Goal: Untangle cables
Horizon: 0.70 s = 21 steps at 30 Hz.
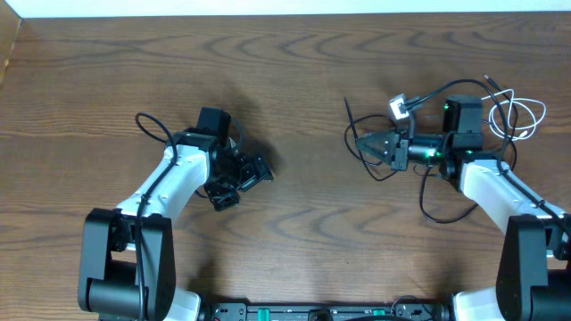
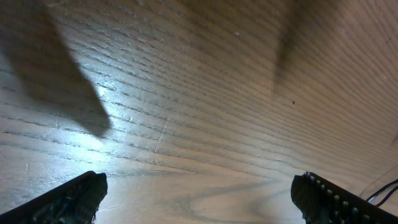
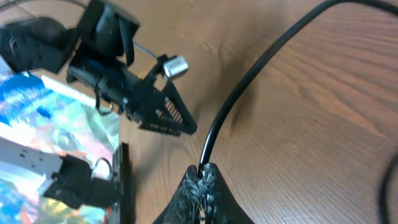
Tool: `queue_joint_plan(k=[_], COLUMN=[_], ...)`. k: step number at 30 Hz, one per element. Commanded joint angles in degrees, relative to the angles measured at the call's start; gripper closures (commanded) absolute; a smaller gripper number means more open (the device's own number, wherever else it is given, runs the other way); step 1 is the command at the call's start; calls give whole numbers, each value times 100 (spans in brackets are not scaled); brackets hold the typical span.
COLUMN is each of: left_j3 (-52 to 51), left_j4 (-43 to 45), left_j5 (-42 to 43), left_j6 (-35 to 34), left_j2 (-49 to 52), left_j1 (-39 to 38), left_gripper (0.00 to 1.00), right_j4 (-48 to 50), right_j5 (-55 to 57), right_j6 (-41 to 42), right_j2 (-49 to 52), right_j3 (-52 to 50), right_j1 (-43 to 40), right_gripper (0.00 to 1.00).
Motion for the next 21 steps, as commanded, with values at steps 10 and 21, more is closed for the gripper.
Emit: queue_joint_plan(k=[10,21], left_j3=[76,76], left_j4=[-22,-22], left_j5=[-59,-59], left_j6=[83,83], left_j2=[4,4], left_j1=[11,11], left_gripper=[0,0], right_j4=[20,758], right_j5=[876,1209], right_j6=[1080,2212], right_j2=[50,50], right_j3=[7,7], right_j1=[-1624,-3176], right_gripper=[99,99])
